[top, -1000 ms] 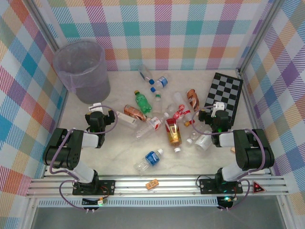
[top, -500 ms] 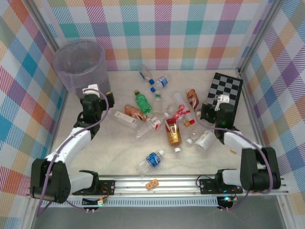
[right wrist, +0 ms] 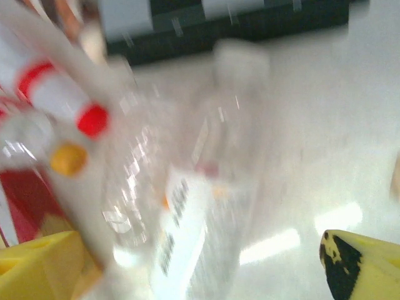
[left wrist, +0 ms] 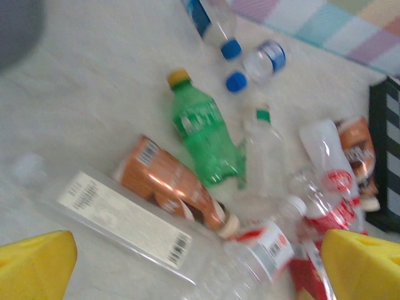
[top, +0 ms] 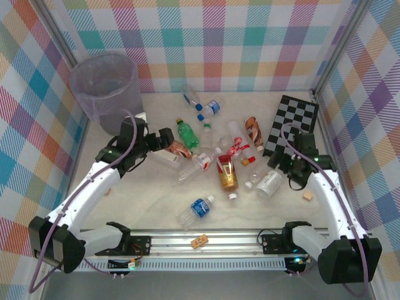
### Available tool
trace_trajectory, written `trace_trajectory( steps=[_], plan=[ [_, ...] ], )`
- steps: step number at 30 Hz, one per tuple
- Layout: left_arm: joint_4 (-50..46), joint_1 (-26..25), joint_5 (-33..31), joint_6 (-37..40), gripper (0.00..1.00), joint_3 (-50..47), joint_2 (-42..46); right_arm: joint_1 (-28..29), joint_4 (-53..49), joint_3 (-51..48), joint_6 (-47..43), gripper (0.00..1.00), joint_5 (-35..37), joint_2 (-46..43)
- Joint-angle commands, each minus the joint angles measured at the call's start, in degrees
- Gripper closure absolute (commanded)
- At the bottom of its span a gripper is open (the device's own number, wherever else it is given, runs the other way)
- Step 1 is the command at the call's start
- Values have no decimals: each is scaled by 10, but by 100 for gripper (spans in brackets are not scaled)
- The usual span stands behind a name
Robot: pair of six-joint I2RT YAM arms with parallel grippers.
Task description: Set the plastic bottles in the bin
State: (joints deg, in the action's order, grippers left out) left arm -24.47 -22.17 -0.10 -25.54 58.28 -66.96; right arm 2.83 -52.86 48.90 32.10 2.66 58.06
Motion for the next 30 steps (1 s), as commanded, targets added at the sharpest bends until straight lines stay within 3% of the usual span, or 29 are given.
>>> trace_trajectory(
  steps=[1, 7, 14, 18, 23, 30],
  plan=[
    [-33, -10, 69, -60, 0, 32, -23, 4, -80, -35, 53, 7, -97, -5],
    [4, -23, 94, -82, 0, 39, -47, 23, 4, -91, 80, 8, -135, 26],
    [23, -28, 98, -100, 0, 32, -60, 24, 80, -107, 71, 10, -129, 99],
    [29, -29, 96, -104, 0, 29, -57, 23, 116, -119, 72, 18, -123, 116],
    [32, -30, 103, -111, 0, 35, -64, 23, 84, -106, 55, 31, -124, 104],
    [78, -37, 142, -129, 0, 39, -77, 25, -5, -49, 7, 37, -139, -3]
  ],
)
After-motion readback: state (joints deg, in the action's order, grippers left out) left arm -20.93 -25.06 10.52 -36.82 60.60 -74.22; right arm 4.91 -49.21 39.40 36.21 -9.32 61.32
